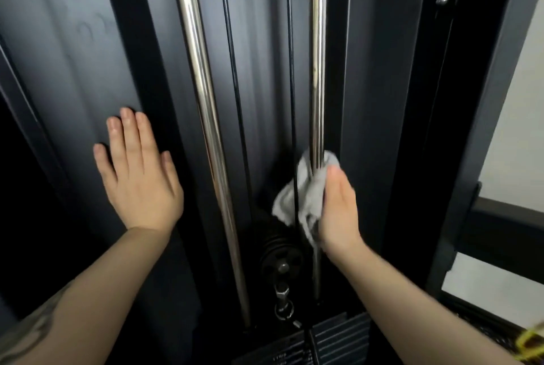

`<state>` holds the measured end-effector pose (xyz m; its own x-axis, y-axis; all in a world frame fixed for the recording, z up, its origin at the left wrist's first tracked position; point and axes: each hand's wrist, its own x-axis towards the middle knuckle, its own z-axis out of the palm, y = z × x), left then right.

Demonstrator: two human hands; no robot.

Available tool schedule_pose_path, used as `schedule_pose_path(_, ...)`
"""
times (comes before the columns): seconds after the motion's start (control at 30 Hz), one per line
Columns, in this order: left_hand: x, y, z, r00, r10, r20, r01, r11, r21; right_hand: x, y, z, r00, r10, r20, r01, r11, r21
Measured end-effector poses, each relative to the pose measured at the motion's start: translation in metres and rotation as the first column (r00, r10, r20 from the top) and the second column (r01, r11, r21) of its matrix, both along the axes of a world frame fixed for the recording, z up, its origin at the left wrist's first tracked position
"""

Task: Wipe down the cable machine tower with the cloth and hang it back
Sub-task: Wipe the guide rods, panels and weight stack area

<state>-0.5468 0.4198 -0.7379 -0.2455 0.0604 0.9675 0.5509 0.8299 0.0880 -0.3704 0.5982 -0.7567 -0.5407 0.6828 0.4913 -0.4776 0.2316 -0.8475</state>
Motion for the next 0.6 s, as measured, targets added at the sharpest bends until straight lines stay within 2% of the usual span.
schedule_pose_path(0.07, 0.002, 0.000, 0.000, 1.000, 0.005, -0.011, -0.005, 1.000, 0.000, -0.006, 0.002, 0.021, 0.999, -0.030, -0.037, 0.032, 0.998, 0.060)
schedule_pose_path(0.17, 0.005, 0.000, 0.001, 1.000, 0.016, -0.016, -0.016, 1.000, 0.000, -0.006, 0.005, -0.011, 0.993, -0.106, 0.058, 0.097, 0.985, 0.140)
schedule_pose_path(0.27, 0.007, 0.001, 0.001, 1.000, 0.019, -0.002, -0.019, 1.000, 0.004, 0.013, 0.001, -0.081, 0.969, -0.052, 0.240, 0.024, 0.993, 0.119)
schedule_pose_path(0.33, 0.008, 0.001, 0.001, 1.000, 0.019, -0.006, -0.019, 1.000, -0.002, 0.026, -0.003, -0.124, 0.911, 0.016, 0.412, -0.067, 0.992, 0.108)
schedule_pose_path(0.4, 0.008, 0.000, 0.002, 1.000, 0.023, -0.010, -0.023, 1.000, -0.006, 0.035, -0.008, -0.143, 0.865, 0.068, 0.498, -0.106, 0.993, 0.049)
schedule_pose_path(0.43, 0.008, 0.000, 0.002, 1.000, 0.026, -0.010, -0.026, 1.000, -0.005, 0.038, -0.009, -0.142, 0.866, 0.046, 0.497, -0.073, 0.997, 0.035)
schedule_pose_path(0.5, 0.008, 0.000, 0.003, 0.999, 0.030, -0.012, -0.030, 1.000, -0.004, 0.045, -0.015, -0.127, 0.889, -0.139, 0.437, 0.142, 0.990, 0.027)
schedule_pose_path(0.57, 0.008, 0.000, 0.003, 0.999, 0.038, -0.013, -0.038, 0.999, -0.007, 0.052, -0.029, -0.106, 0.896, -0.350, 0.273, 0.355, 0.934, 0.035)
schedule_pose_path(0.6, 0.008, 0.000, 0.002, 0.999, 0.042, -0.011, -0.042, 0.999, -0.008, 0.052, -0.040, -0.099, 0.895, -0.408, 0.181, 0.401, 0.913, 0.078)
